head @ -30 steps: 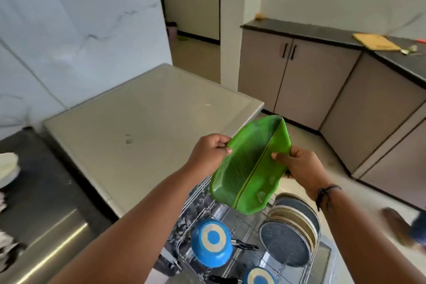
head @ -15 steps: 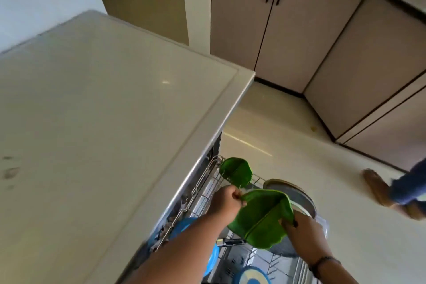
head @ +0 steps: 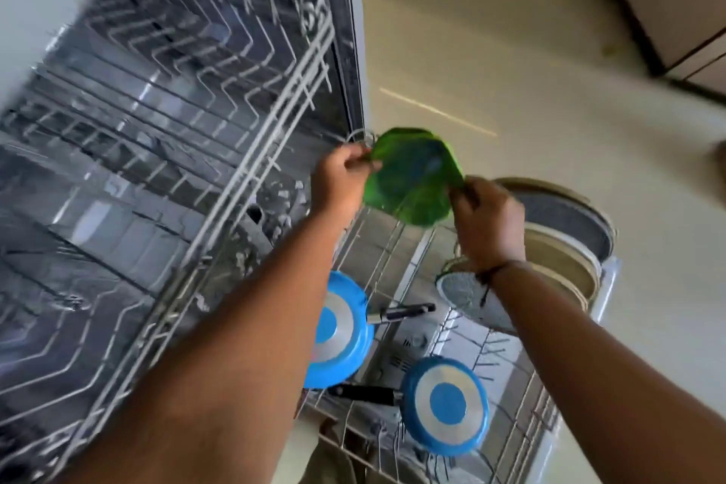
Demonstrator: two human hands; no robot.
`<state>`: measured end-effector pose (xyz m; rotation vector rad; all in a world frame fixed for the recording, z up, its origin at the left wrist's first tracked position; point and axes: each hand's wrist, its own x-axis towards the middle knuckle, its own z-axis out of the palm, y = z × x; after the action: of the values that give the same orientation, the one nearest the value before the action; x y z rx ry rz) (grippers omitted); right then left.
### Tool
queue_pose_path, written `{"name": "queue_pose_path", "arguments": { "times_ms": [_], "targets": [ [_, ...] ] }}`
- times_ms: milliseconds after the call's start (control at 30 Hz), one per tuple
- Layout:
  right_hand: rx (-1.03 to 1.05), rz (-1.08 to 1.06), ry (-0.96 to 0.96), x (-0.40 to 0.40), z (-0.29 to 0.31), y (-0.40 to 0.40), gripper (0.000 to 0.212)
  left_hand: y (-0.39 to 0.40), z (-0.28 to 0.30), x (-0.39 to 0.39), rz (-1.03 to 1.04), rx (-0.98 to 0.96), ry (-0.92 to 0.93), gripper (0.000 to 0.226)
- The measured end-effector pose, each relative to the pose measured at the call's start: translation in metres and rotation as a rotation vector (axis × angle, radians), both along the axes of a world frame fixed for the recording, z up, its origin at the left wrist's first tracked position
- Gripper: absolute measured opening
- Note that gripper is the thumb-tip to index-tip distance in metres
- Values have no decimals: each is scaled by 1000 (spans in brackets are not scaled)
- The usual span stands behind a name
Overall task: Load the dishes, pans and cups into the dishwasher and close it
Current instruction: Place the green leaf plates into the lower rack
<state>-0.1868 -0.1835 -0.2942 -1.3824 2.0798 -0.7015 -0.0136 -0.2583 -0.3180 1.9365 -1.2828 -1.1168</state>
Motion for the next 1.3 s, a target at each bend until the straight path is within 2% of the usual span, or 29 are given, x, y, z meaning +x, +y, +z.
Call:
{"name": "queue_pose_path", "arguments": {
  "times_ms": [133, 200, 400, 667, 800, 1000, 1100, 1233, 1300],
  "targets": [
    [-84, 93, 53, -9, -18, -38, 14, -31, -13, -1, 17, -48, 12, 16],
    [-91, 135, 68, -8, -29, -48, 14, -42, -22, -1, 17, -33, 17, 18],
    [-14, 156, 78, 0, -53, -53, 16, -56, -41, 2, -8, -1, 6, 21],
    [32, 168, 102, 9, -66, -40, 19, -49, -61, 13, -87, 62, -97, 19],
    [120, 204, 147, 8, -73, -34, 20, -44, -63, 10, -138, 92, -170, 17],
    [183, 195, 94, 11, -83, -27, 20, -34, -66, 10, -186, 108, -231, 24],
    [159, 161, 28, 10, -82, -25, 20, -30, -63, 7, -222, 134, -235, 39],
    [214, 141, -33, 10, -69, -5, 38, -1, -55, 12, -331, 179, -280, 68],
    [243, 174, -15, 10, -62, 14, 42, 26, -47, 16, -394, 216, -320, 75]
  ]
}}
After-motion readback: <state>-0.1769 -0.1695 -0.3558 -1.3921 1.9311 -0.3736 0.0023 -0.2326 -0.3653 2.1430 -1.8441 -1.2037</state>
